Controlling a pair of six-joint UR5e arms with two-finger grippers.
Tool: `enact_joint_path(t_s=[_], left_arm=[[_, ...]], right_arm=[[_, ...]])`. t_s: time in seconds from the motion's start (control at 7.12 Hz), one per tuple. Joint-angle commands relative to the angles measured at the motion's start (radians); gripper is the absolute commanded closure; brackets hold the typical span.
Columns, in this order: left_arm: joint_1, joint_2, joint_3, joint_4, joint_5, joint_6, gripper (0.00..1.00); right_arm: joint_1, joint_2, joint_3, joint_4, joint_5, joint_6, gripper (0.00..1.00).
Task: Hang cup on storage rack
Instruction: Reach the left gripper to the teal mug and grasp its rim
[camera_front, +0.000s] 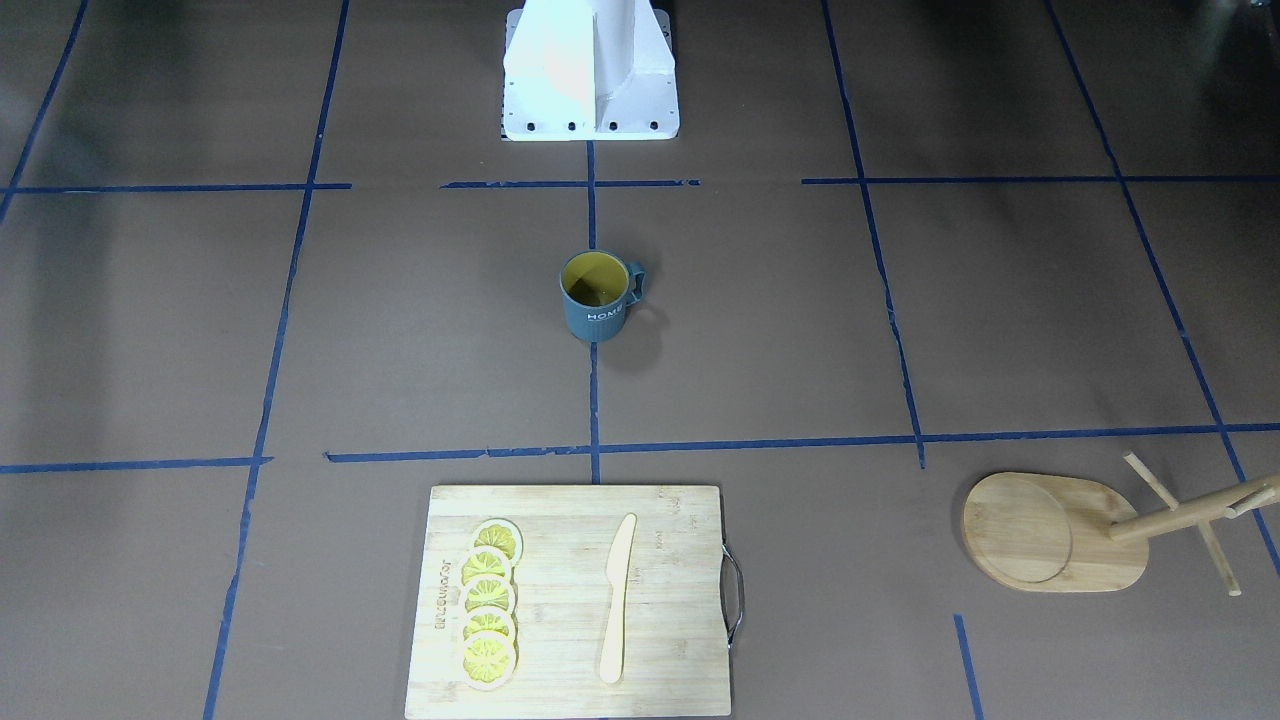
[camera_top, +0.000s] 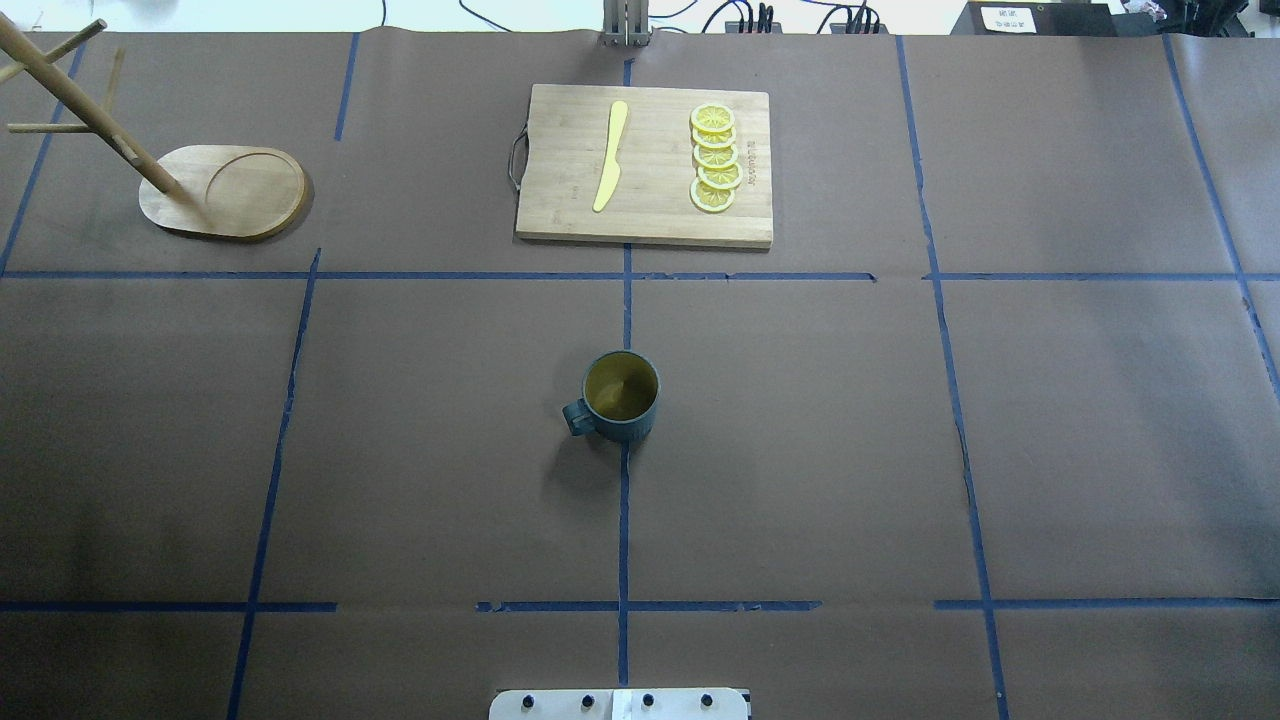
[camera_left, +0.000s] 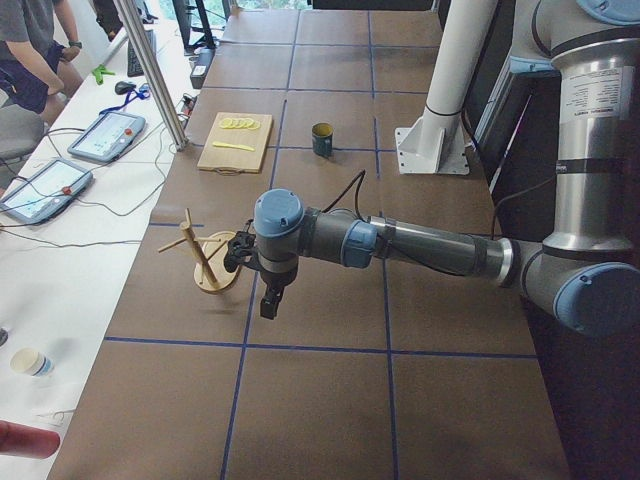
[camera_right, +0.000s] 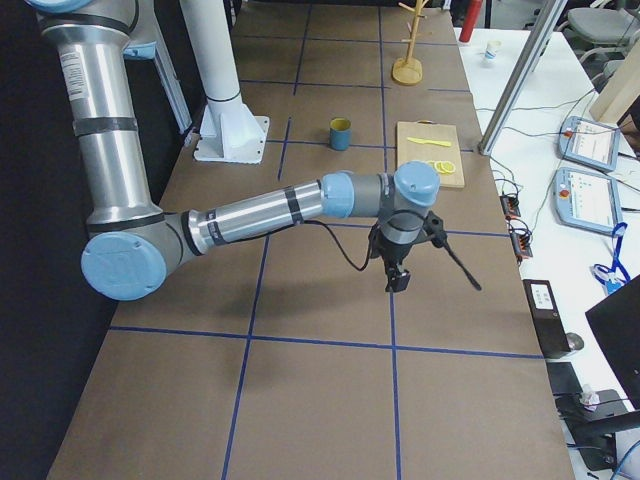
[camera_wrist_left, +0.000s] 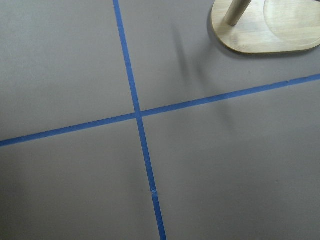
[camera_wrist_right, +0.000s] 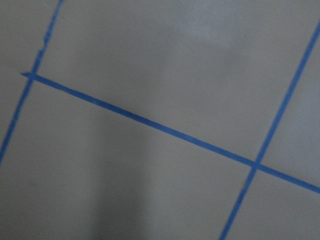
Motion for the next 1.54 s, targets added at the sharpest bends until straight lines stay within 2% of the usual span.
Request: enact_joint_path(t_s=[0.0, 0.14, 0.42, 0.56, 0.7, 0.84, 1.12, 1.4], left_arm=[[0.036, -0.005, -0.012, -0.150, -0.002, -0.002, 0.00], [0.093, -0.005, -0.024, -0.279, -0.013, -0.015, 0.00], [0.251, -0.004, -0.018, -0.663, -0.014, -0.185, 0.00], [0.359, -0.037, -0.023, -0.756, 0.027, -0.192, 0.00], [0.467, -0.081, -0.018, -0.827, 0.112, -0.207, 0.00], [0.562, -0.135, 0.006, -0.843, 0.139, -0.207, 0.00], [0.671, -0.276, 0.081, -0.869, 0.206, -0.207, 0.00], [0.942, -0.304, 0.106, -0.996, 0.527, -0.289, 0.00]], right_arm=[[0.060, -0.142, -0.003, 0.040, -0.003, -0.027, 0.00], [0.060, -0.140, 0.009, 0.069, -0.003, 0.023, 0.00], [0.057, -0.135, 0.000, 0.155, -0.003, 0.098, 0.00], [0.057, -0.132, 0.000, 0.157, -0.003, 0.098, 0.00], [0.057, -0.131, 0.000, 0.157, -0.003, 0.098, 0.00], [0.055, -0.129, 0.003, 0.157, -0.001, 0.098, 0.00], [0.055, -0.128, 0.003, 0.157, 0.000, 0.098, 0.00], [0.055, -0.128, 0.003, 0.157, -0.001, 0.098, 0.00]])
